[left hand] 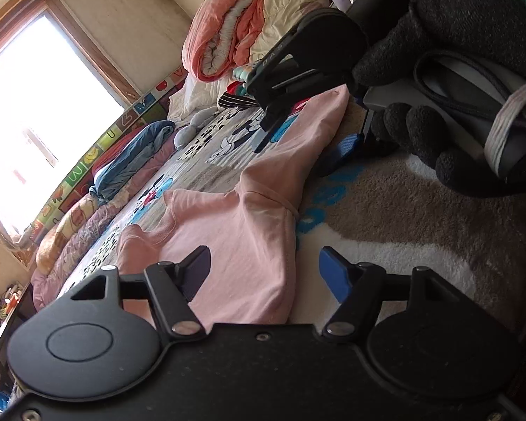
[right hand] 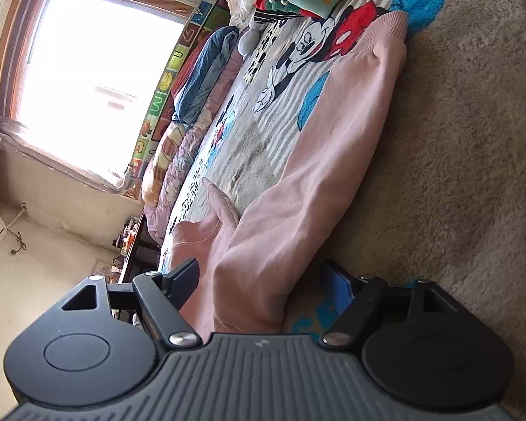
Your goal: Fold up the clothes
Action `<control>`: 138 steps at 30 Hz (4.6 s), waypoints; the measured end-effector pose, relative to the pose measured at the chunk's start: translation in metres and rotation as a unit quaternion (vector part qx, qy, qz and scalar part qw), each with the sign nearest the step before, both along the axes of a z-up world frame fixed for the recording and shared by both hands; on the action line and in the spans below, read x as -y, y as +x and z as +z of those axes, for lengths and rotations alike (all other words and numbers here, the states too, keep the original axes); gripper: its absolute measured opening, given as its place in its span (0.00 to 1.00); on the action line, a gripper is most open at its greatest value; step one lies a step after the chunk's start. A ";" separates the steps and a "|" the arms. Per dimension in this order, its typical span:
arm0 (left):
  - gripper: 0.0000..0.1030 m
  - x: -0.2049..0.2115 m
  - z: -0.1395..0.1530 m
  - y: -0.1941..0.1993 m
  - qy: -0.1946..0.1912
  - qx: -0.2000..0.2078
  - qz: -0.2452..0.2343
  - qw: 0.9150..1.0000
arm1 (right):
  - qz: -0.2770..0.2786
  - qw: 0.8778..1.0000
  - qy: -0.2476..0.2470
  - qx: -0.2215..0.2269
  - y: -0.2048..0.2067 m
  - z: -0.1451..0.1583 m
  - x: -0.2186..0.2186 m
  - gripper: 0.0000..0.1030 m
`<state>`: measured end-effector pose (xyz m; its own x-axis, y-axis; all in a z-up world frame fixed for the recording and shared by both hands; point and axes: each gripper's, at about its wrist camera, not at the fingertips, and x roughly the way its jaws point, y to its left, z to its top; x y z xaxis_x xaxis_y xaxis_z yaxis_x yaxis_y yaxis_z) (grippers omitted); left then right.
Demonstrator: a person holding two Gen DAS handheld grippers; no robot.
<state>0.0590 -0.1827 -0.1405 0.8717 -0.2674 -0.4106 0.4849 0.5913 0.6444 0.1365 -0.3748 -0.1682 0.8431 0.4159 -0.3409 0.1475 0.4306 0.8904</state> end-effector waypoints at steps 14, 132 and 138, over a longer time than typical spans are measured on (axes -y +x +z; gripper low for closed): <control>0.05 0.016 -0.030 0.008 0.084 0.007 -0.019 0.996 | -0.035 0.986 0.162 0.011 -0.008 -0.047 0.034 0.01; 0.04 -0.008 -0.024 0.004 -0.023 -0.052 0.033 0.998 | 0.027 0.997 0.011 0.066 -0.021 -0.030 -0.004 0.12; 0.03 -0.008 -0.026 0.003 -0.023 -0.050 0.034 0.998 | 0.022 0.998 -0.002 0.057 -0.008 -0.025 -0.005 0.17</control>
<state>0.0623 -0.1750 -0.1666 0.8439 -0.2303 -0.4845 0.5033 0.6524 0.5666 0.1288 -0.3697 -0.1935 0.8573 0.4520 -0.2463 0.0267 0.4388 0.8982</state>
